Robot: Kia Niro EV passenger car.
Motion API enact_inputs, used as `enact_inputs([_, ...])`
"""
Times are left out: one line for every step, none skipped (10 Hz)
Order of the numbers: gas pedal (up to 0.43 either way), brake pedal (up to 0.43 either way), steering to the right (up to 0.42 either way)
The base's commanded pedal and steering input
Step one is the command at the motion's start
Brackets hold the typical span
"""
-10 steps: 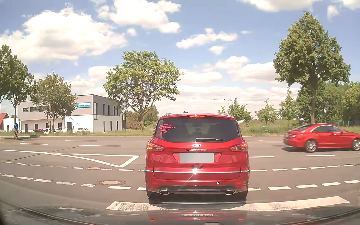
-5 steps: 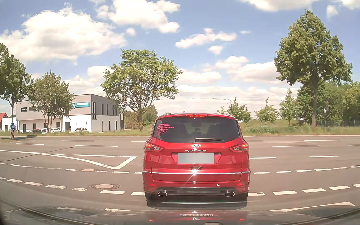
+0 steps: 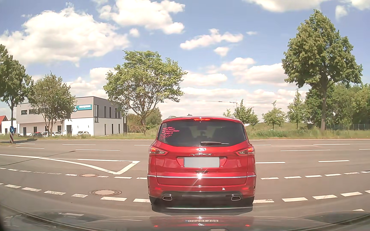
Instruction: Follow the waypoints while adhering to traffic rules and regulations
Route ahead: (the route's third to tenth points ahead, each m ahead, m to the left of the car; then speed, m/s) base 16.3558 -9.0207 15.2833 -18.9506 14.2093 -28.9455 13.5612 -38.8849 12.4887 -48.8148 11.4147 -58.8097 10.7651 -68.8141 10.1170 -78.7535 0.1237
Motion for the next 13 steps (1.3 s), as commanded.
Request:
enact_inputs([0.0, 0.232, 0.023])
enact_inputs([0.0, 0.226, 0.023])
enact_inputs([0.0, 0.232, 0.023])
enact_inputs([0.0, 0.226, 0.023])
enact_inputs([0.0, 0.226, 0.023])
enact_inputs([0.0, 0.232, 0.023])
enact_inputs([0.0, 0.232, 0.023])
enact_inputs([0.0, 0.232, 0.023])
enact_inputs([0.0, 0.226, 0.023])
enact_inputs([0.0, 0.232, 0.023])
enact_inputs([0.0, 0.232, 0.023])
enact_inputs([0.0, 0.232, 0.023])
enact_inputs([0.0, 0.232, 0.023])
